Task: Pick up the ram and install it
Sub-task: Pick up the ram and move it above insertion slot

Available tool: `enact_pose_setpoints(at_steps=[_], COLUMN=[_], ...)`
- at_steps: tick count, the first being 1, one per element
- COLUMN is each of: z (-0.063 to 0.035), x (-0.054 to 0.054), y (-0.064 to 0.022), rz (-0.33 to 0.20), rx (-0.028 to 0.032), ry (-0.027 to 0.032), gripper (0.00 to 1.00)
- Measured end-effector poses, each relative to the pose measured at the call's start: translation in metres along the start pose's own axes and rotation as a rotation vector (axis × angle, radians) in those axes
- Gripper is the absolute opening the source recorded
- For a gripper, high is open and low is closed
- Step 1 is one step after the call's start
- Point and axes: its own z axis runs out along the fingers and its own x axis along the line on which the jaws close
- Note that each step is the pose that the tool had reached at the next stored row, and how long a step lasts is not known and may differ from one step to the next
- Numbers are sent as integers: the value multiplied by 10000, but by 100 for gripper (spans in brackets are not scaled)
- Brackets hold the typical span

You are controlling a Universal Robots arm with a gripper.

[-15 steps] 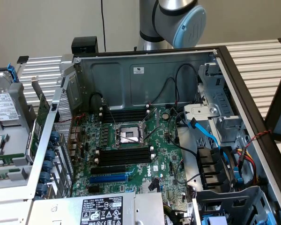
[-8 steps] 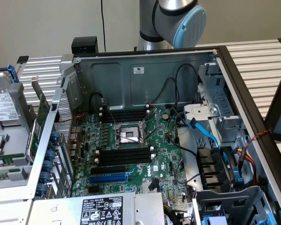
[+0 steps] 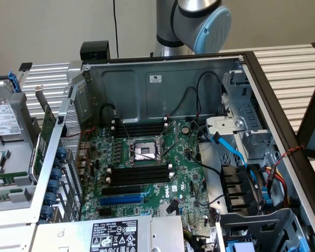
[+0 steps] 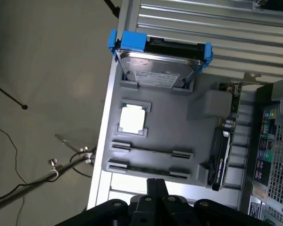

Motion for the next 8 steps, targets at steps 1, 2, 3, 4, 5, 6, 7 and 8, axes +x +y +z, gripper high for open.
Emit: enact_pose_setpoints(at_steps=[1, 2, 3, 4, 5, 6, 7, 8], z=[0, 1, 2, 3, 3, 4, 6, 6], x=[0, 0, 0, 0, 0, 0, 0, 0], y=[0, 0, 0, 0, 0, 0, 0, 0], rz=[-179, -365, -544, -723, -907, -1089, -1278, -1463], rx=[4, 7, 10, 14, 18, 21, 24, 28], ry=[13, 26, 39, 51, 66, 78, 91, 105], gripper=[11, 11, 11, 11, 11, 11, 11, 11])
